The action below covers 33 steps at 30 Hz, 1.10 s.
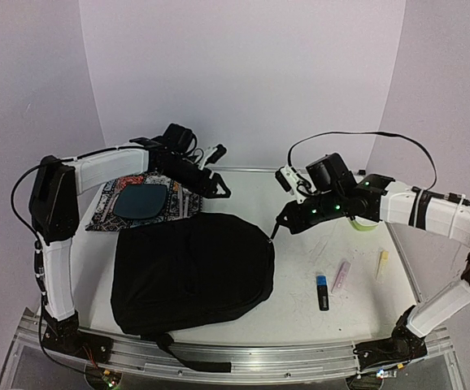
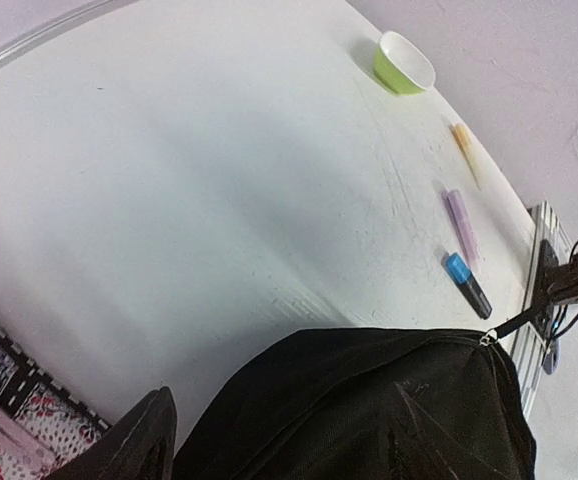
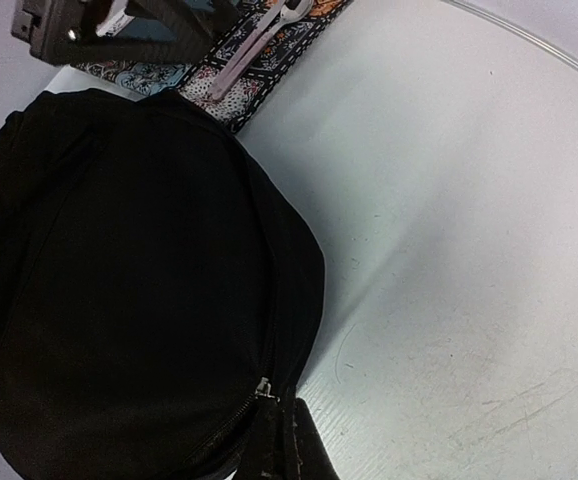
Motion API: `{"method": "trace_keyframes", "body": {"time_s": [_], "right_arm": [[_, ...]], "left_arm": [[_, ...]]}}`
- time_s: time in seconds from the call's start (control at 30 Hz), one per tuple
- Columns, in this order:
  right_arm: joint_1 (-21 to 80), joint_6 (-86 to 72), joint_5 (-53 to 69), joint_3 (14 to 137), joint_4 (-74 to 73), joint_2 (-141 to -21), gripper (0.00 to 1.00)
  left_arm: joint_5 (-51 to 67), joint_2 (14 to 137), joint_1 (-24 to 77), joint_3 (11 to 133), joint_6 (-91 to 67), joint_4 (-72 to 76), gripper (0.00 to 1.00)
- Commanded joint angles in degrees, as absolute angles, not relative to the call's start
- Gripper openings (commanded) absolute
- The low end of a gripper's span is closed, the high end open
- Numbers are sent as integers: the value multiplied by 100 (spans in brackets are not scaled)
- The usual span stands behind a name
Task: Pack the student bag
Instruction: Hold the largest pocket of the student bag, then zip the student bag into the largest pocket of the bag.
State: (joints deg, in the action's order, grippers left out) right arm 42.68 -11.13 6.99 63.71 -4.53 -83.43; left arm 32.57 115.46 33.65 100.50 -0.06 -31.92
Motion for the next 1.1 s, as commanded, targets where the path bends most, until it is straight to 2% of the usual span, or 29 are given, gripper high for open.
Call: {"method": "trace_keyframes", "body": {"time_s": [0.0, 0.3, 0.43, 0.53, 0.73, 0.8, 1.07], "right_arm": [[4236, -1114, 864, 6620, -369, -8411, 0], [4236, -1141, 1039, 6609, -313, -8505, 0], [4236, -1117, 1094, 6656, -314, -8555, 0], [4236, -1095, 1156, 6707, -316, -8594, 0], [4236, -1086, 1375, 6735, -321, -8572, 0], [4236, -1087, 1472, 6676, -325, -8499, 0], [4524, -1153, 1918, 6329, -436, -8072, 0]], "left_arm": [[3729, 12011, 3633, 10563, 782, -3652, 71], [4243, 12493, 3828, 11009, 1110, -3848, 71], [4264, 12666, 3901, 11065, 1239, -4004, 67], [4280, 12774, 3903, 11089, 1303, -4117, 59], [4263, 12924, 3902, 11304, 1357, -4283, 11], [4200, 12967, 3903, 11418, 1291, -4291, 0], [3137, 13330, 3899, 12154, 553, -4292, 0]]}}
